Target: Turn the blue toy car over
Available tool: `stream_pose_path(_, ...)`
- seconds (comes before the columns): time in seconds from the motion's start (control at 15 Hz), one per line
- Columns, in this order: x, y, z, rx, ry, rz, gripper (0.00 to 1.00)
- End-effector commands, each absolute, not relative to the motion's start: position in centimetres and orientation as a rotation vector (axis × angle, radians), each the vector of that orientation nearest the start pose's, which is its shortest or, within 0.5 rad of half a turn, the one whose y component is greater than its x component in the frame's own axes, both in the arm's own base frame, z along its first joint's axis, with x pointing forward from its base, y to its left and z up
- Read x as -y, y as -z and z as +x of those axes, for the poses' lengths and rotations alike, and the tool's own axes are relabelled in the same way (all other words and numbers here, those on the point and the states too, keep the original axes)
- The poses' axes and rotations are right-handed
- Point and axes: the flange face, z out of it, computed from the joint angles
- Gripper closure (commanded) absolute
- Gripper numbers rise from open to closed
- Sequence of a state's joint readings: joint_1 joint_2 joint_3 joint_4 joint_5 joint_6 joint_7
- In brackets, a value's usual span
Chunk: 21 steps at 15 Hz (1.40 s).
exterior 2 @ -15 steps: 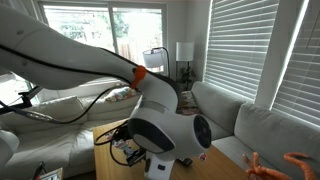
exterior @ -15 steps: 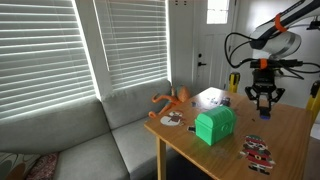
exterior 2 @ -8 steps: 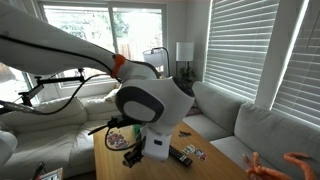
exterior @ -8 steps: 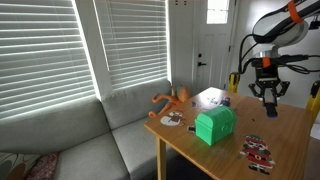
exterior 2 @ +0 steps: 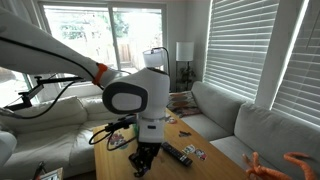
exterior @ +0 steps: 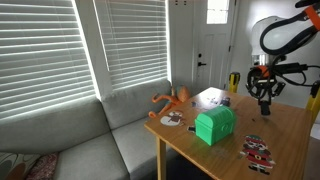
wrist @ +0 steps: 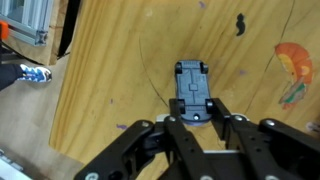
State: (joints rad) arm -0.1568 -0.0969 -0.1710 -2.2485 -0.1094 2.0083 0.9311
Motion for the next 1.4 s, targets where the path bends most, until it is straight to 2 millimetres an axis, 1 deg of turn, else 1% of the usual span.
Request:
stream_pose_path(0.0,15.1,-41.4,44.2,-1.898,0.12,-2.715,0.89)
stream_pose_path(0.07,14.6,-41.4,44.0,-1.911,0.194,-2.735,0.89)
stream_pose_path(0.27,13.7,-40.3,43.6,-1.945,0.375,-2.782,0.89)
stream_pose_path(0.53,12.6,-37.8,42.8,-1.976,0.557,-2.838,0.89)
stream_pose_path(0.67,12.2,-38.1,42.5,-1.989,0.674,-2.831,0.89)
stream_pose_path(0.8,12.0,-38.0,42.2,-2.0,0.765,-2.833,0.89)
stream_pose_path(0.87,11.9,-37.9,42.1,-2.005,0.803,-2.837,0.89)
stream_pose_path(1.07,11.4,-36.4,42.0,-2.018,0.847,-2.838,0.89)
stream_pose_path(1.33,10.6,-35.9,42.0,-2.001,0.981,-2.849,0.89)
